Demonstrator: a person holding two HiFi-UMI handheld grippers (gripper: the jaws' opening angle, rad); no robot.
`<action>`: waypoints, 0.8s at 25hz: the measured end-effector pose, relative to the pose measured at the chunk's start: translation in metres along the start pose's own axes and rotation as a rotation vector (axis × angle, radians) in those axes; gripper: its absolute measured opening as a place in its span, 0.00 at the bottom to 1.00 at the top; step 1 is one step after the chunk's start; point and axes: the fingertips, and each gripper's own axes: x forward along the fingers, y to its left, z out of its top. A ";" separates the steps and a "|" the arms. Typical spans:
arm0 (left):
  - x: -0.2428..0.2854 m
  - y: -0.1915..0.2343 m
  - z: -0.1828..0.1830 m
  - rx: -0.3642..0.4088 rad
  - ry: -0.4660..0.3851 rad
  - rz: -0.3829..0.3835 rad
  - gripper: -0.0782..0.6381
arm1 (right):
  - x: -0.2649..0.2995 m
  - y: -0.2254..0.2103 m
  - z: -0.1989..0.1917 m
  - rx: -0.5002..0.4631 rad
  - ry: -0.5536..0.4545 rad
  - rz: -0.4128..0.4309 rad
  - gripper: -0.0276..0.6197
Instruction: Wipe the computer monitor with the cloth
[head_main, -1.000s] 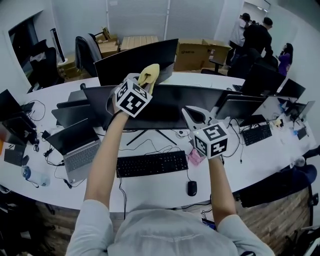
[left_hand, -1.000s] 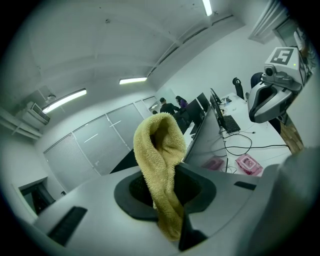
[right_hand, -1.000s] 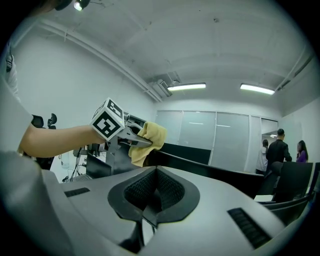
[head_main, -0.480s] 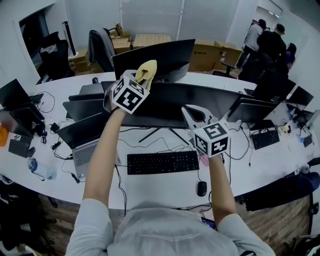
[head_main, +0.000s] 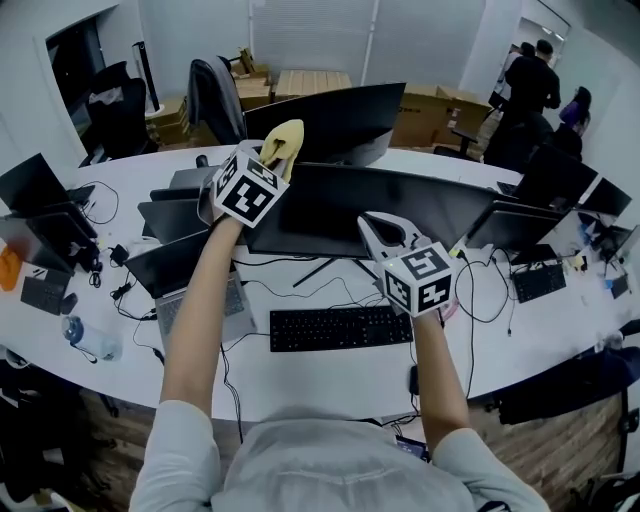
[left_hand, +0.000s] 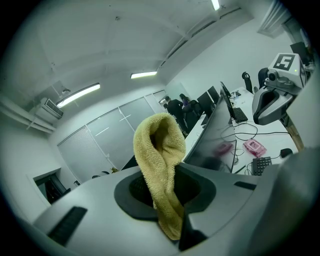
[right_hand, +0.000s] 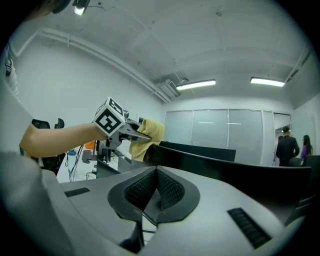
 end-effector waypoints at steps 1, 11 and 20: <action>-0.003 0.004 -0.004 -0.004 0.002 0.004 0.22 | 0.003 0.004 0.000 0.001 0.000 0.003 0.08; -0.032 0.051 -0.047 -0.051 0.017 0.067 0.22 | 0.032 0.031 0.006 0.008 -0.004 0.033 0.08; -0.049 0.081 -0.081 -0.067 0.045 0.119 0.22 | 0.057 0.053 0.009 -0.005 0.003 0.070 0.08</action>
